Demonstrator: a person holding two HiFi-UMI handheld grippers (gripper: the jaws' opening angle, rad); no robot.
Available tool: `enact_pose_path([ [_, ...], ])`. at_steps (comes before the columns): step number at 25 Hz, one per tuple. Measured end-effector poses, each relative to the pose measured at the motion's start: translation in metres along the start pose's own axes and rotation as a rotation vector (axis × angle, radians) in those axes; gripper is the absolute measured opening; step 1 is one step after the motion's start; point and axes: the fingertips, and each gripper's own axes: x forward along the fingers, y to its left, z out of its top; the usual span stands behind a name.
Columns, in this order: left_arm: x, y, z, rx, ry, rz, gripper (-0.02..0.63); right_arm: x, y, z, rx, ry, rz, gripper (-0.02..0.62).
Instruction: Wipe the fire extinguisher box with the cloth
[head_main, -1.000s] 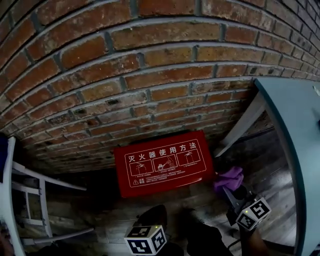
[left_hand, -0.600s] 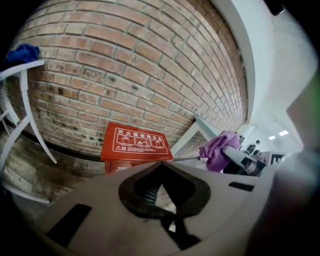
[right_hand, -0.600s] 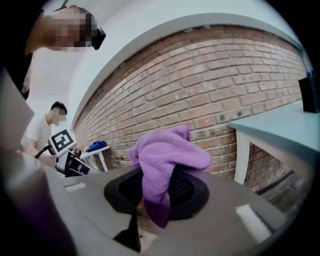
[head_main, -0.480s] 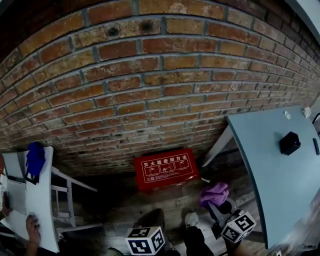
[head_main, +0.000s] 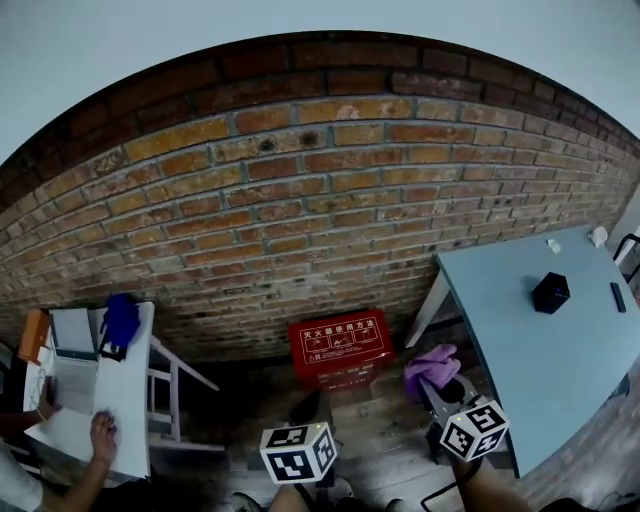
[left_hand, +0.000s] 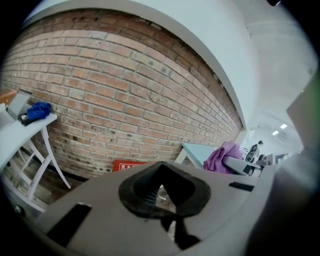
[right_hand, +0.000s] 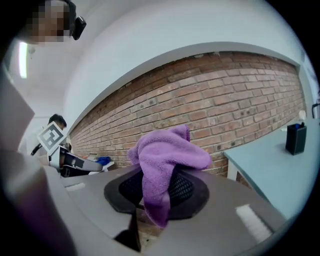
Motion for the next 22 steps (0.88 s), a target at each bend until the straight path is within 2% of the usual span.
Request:
enact_pose_path([
  [4, -0.026, -0.035, 0.015, 0.072, -0.059, 0.043, 0.006, -0.024, 0.01, 0.028, -0.035, -0.048, 0.012, 0.094],
  [11, -0.073, -0.105, -0.02, 0.057, -0.085, 0.088, 0.006, -0.095, 0.045, 0.047, -0.103, -0.115, 0.145, 0.094],
  [16, -0.098, -0.149, -0.039, 0.067, -0.112, 0.112, 0.006, -0.141, 0.039, 0.052, -0.116, -0.126, 0.153, 0.094],
  [22, -0.117, -0.188, -0.042, 0.108, -0.16, 0.114, 0.006, -0.171, 0.034, 0.058, -0.149, -0.125, 0.157, 0.092],
])
